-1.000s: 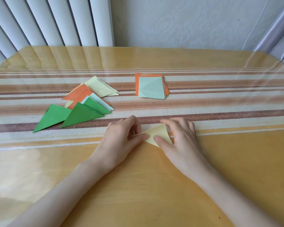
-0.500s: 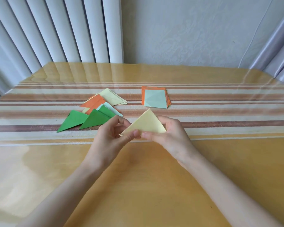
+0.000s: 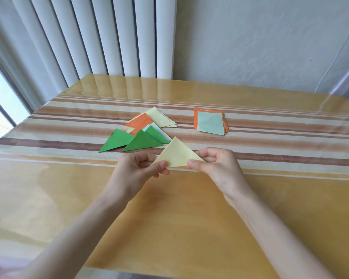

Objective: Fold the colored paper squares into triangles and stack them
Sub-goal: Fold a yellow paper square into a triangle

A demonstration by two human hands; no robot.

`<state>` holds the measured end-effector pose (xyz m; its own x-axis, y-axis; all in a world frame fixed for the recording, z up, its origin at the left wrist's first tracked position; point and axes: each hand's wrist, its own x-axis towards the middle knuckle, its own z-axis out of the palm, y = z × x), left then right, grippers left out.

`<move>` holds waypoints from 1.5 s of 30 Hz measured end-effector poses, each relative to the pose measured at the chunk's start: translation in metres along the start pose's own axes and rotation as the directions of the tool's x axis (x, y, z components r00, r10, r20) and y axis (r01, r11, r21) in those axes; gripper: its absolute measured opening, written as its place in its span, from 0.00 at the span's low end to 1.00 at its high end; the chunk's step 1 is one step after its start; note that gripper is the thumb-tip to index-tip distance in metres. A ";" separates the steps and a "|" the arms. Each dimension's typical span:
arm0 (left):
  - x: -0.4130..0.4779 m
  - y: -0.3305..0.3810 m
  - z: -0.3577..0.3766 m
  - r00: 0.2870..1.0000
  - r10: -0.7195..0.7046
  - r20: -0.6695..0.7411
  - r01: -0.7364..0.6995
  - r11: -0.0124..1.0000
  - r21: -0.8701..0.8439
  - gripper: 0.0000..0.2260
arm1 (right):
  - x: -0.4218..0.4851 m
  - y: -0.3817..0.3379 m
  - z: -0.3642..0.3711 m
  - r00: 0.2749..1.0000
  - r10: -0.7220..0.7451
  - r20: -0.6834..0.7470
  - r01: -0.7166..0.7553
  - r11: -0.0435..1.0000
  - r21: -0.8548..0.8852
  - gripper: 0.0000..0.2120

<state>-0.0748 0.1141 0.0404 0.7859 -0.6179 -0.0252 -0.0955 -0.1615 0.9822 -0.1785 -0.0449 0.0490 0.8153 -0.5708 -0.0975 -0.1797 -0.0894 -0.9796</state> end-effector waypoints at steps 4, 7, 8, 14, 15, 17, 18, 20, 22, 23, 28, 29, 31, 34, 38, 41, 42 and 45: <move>-0.002 -0.008 -0.002 0.998 -0.059 0.003 0.059 0.998 0.012 0.06 | -0.005 0.010 -0.006 0.998 0.022 -0.057 -0.021 1.000 0.011 0.04; -0.002 -0.009 -0.005 0.997 -0.074 -0.028 0.074 0.997 -0.016 0.06 | -0.006 0.011 -0.005 0.998 0.018 -0.065 -0.018 1.000 0.007 0.04; -0.001 -0.008 -0.007 0.996 -0.063 -0.057 0.062 0.998 -0.025 0.05 | -0.004 0.009 -0.002 0.997 0.010 -0.075 -0.009 1.000 0.011 0.05; 0.016 -0.018 -0.035 0.941 0.008 -0.338 0.041 0.990 0.137 0.04 | 0.034 0.002 0.049 0.990 -0.089 -0.109 0.067 0.980 -0.188 0.08; 0.021 -0.021 -0.038 0.926 0.042 -0.375 0.051 0.970 0.236 0.05 | 0.042 0.003 0.059 0.985 -0.123 -0.122 0.088 0.962 -0.259 0.09; 0.028 -0.024 -0.043 0.895 0.123 -0.428 0.077 0.903 0.422 0.04 | 0.057 0.004 0.075 0.965 -0.206 -0.162 0.123 0.900 -0.418 0.10; 0.032 -0.025 -0.044 0.881 0.166 -0.443 0.083 0.868 0.490 0.05 | 0.062 0.005 0.080 0.954 -0.242 -0.178 0.125 0.859 -0.497 0.08; 0.042 -0.028 -0.046 0.868 0.230 -0.439 0.092 0.796 0.599 0.05 | 0.068 0.006 0.083 0.941 -0.284 -0.184 0.110 0.771 -0.628 0.03; 0.050 -0.035 -0.046 0.878 0.245 -0.412 0.125 0.712 0.691 0.06 | 0.071 0.008 0.085 0.941 -0.294 -0.167 0.090 0.693 -0.715 0.01; 0.052 -0.038 -0.045 0.883 0.238 -0.405 0.151 0.672 0.725 0.06 | 0.072 0.010 0.086 0.941 -0.298 -0.160 0.086 0.669 -0.738 0.02; 0.058 -0.046 -0.047 0.859 0.183 -0.478 0.267 0.637 0.723 0.23 | 0.078 0.019 0.084 0.882 -0.471 -0.022 0.272 0.546 -0.792 0.23; 0.058 -0.046 -0.048 0.863 0.155 -0.481 0.283 0.640 0.714 0.26 | 0.079 0.019 0.083 0.881 -0.473 0.025 0.304 0.523 -0.797 0.26; 0.057 -0.049 -0.047 0.871 0.150 -0.467 0.282 0.627 0.726 0.25 | 0.078 0.019 0.084 0.926 -0.369 0.084 0.276 0.506 -0.817 0.28; 0.058 -0.050 -0.044 0.893 0.183 -0.411 0.219 0.622 0.752 0.22 | 0.076 0.024 0.086 0.955 -0.264 0.135 0.258 0.519 -0.815 0.27; 0.063 -0.053 -0.046 0.940 0.229 -0.252 0.035 0.672 0.740 0.25 | 0.074 0.022 0.087 0.942 -0.255 0.217 0.324 0.527 -0.786 0.26; 0.064 -0.055 -0.046 0.958 0.227 -0.174 -0.009 0.634 0.774 0.24 | 0.072 0.022 0.087 0.938 -0.235 0.255 0.339 0.464 -0.819 0.27; 0.065 -0.056 -0.046 0.963 0.221 -0.152 -0.015 0.611 0.791 0.23 | 0.071 0.021 0.088 0.940 -0.219 0.263 0.336 0.440 -0.833 0.27; 0.065 -0.057 -0.046 0.971 0.203 -0.125 -0.016 0.579 0.815 0.22 | 0.071 0.019 0.089 0.946 -0.181 0.269 0.321 0.414 -0.851 0.28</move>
<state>0.0098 0.1179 -0.0083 0.8204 -0.5363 0.1982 -0.5657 -0.7108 0.4180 -0.0751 -0.0146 0.0075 0.9519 -0.3042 0.0376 -0.2812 -0.9154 -0.2880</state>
